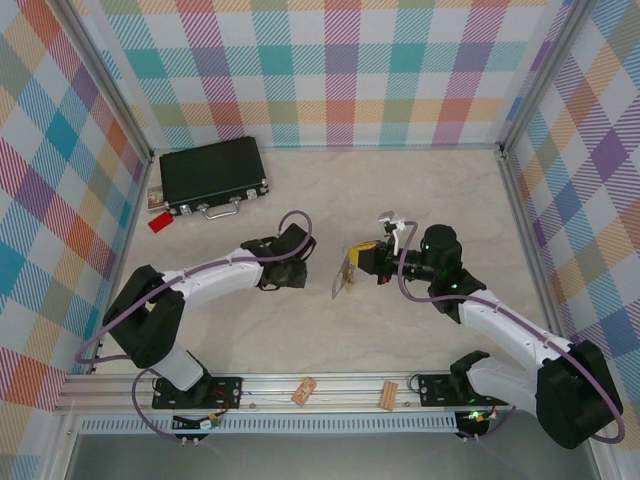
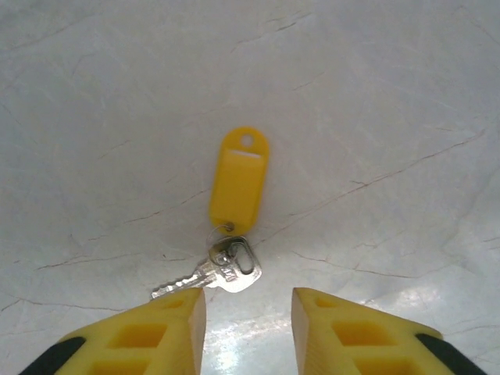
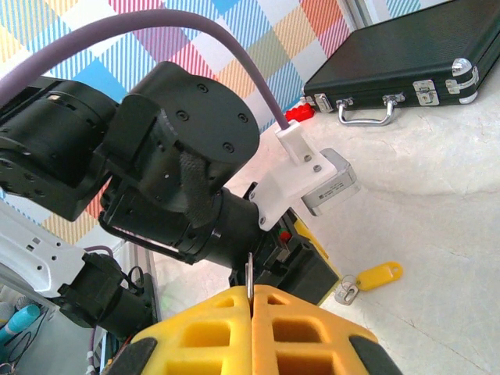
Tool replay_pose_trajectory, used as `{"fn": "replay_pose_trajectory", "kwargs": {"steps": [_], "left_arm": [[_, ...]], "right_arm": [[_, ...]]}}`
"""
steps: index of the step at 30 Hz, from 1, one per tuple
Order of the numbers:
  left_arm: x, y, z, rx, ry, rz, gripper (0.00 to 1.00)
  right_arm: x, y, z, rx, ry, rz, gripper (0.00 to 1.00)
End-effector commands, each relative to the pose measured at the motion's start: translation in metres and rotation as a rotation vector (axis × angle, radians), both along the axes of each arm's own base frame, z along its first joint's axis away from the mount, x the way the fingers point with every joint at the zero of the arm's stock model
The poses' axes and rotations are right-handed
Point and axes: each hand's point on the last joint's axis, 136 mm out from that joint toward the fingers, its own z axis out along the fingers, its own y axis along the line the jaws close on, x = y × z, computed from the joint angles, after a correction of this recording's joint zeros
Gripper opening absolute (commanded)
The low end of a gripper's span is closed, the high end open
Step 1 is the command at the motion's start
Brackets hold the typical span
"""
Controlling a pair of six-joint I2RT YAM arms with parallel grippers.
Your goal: Put the keys on the keyring
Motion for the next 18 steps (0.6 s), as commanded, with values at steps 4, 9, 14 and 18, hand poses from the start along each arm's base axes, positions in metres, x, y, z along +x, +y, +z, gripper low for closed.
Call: {"fn": "replay_pose_trajectory", "kwargs": {"steps": [4,9,14,18], "left_arm": [[0.0,-0.001,-0.01,-0.184,0.067,0.087,0.29],[0.005,0.009,-0.02,-0.281,0.113,0.164,0.25],[0.012,0.007,-0.02,-0.383,0.12,0.193,0.24],[0.013,0.006,-0.024,-0.384,0.135,0.191,0.22]], "right_arm": [[-0.004,0.001,0.013,0.035,-0.055,0.016,0.0],[-0.004,0.0,0.013,0.033,-0.055,0.012,0.0],[-0.004,0.001,0.013,0.034,-0.054,0.014,0.0],[-0.004,0.001,0.013,0.034,-0.055,0.015,0.0]]}}
